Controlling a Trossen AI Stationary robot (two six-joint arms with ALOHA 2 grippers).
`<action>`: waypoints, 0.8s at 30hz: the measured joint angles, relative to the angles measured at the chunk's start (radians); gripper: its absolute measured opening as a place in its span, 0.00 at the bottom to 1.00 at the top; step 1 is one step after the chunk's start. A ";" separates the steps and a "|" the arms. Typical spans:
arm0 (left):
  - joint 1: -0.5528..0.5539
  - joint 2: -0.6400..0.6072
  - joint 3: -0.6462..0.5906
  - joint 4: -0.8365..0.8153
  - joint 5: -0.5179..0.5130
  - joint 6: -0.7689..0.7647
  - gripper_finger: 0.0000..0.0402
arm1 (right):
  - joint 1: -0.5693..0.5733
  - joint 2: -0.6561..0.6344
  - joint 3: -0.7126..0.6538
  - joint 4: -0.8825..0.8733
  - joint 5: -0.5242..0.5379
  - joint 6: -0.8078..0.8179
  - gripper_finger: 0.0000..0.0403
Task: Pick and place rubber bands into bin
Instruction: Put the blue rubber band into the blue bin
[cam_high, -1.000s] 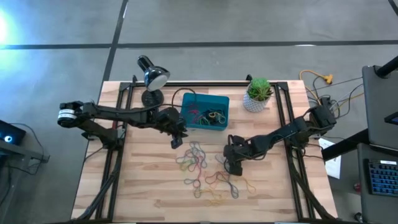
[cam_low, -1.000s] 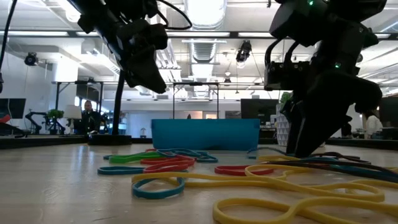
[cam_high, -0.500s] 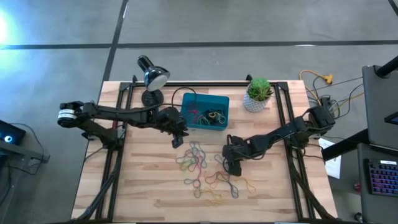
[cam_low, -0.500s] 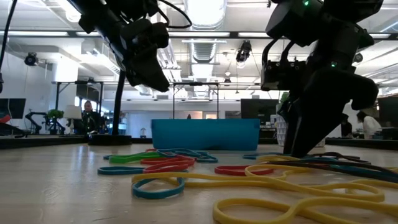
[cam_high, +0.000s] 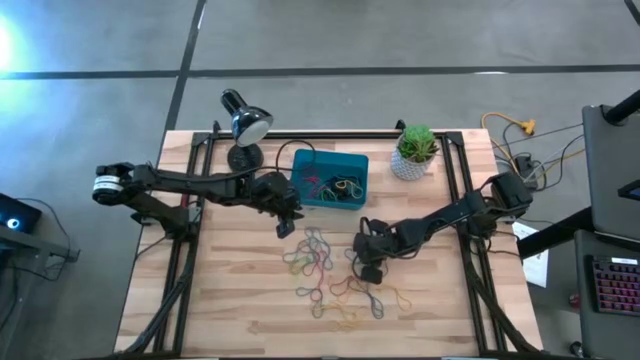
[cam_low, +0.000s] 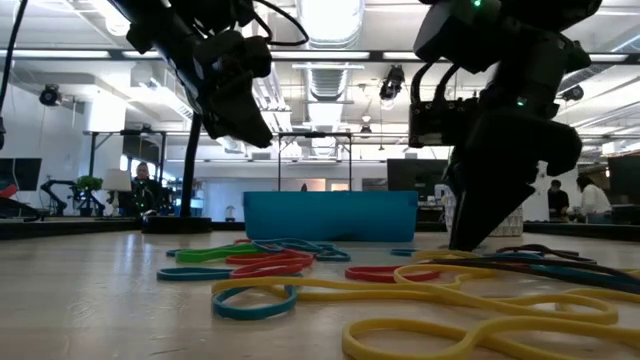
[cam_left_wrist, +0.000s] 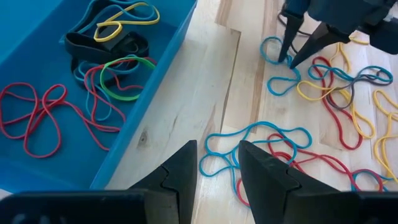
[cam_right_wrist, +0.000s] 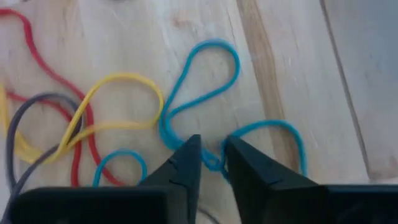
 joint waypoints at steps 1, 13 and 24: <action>0.000 0.000 0.000 0.000 0.000 0.000 0.26 | 0.000 0.001 0.006 -0.003 0.014 0.000 0.14; -0.001 0.000 0.000 0.000 0.002 -0.002 0.26 | -0.003 -0.018 0.051 -0.054 0.056 0.027 0.02; -0.001 0.000 0.000 0.000 0.002 0.000 0.26 | -0.004 -0.139 0.129 -0.221 0.212 0.020 0.02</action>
